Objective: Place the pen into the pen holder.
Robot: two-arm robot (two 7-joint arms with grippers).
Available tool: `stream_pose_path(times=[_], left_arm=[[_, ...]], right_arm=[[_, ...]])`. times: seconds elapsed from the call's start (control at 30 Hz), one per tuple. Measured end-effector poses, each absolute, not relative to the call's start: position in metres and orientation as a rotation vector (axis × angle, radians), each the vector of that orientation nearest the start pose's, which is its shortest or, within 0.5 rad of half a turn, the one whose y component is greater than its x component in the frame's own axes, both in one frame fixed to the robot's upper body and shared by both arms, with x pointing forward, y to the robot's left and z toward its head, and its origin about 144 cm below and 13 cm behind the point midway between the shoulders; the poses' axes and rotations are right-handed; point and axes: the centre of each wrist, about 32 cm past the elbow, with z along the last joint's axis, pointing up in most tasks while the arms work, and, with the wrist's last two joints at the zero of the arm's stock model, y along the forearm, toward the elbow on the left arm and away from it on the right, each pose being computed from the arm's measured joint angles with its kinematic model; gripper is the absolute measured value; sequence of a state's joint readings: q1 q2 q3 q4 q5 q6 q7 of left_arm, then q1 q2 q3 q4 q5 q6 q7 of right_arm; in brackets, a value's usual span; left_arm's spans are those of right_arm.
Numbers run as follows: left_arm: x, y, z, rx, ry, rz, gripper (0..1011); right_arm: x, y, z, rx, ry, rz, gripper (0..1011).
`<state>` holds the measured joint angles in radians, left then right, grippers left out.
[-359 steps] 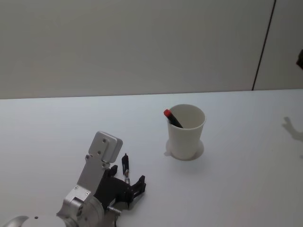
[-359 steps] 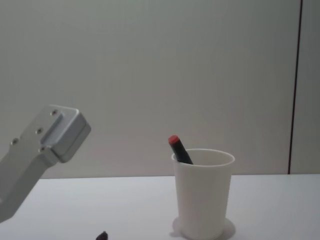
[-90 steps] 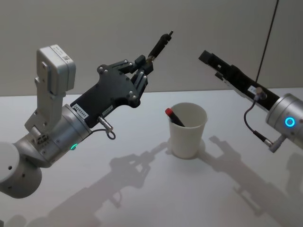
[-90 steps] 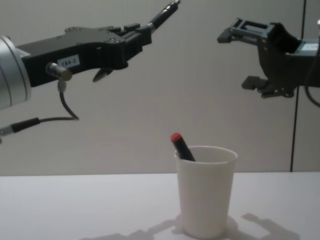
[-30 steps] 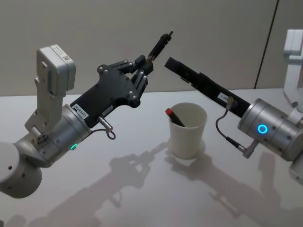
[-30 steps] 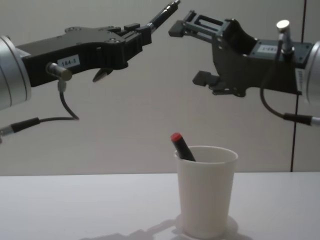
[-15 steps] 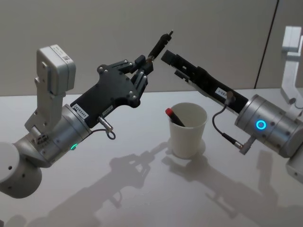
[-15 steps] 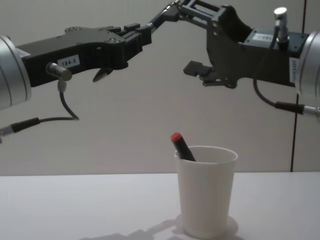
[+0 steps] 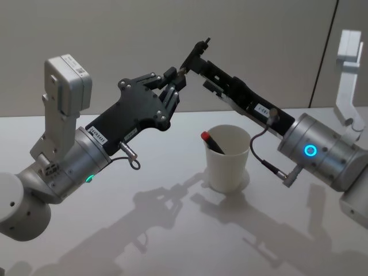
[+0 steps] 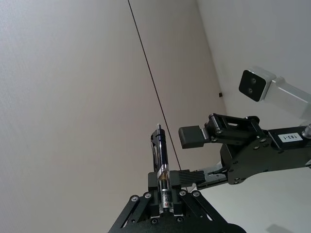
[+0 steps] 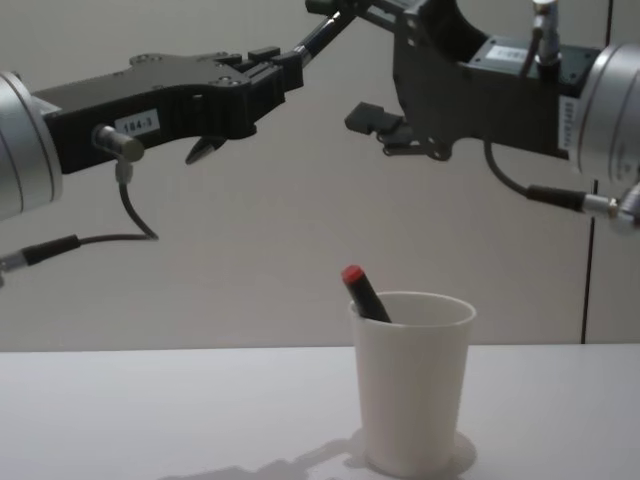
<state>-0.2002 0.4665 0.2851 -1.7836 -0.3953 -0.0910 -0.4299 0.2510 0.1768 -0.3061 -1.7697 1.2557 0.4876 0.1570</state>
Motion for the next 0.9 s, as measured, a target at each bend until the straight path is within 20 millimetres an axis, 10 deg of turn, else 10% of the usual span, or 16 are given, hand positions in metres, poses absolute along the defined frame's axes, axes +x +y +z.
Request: stream_pose_path(times=[0.9], left_arm=[[0.484, 0.25, 1.261, -0.148, -0.344, 0.783, 141]], right_arm=[[0.506, -0.147, 1.275, 0.549, 0.748, -0.566, 1002]])
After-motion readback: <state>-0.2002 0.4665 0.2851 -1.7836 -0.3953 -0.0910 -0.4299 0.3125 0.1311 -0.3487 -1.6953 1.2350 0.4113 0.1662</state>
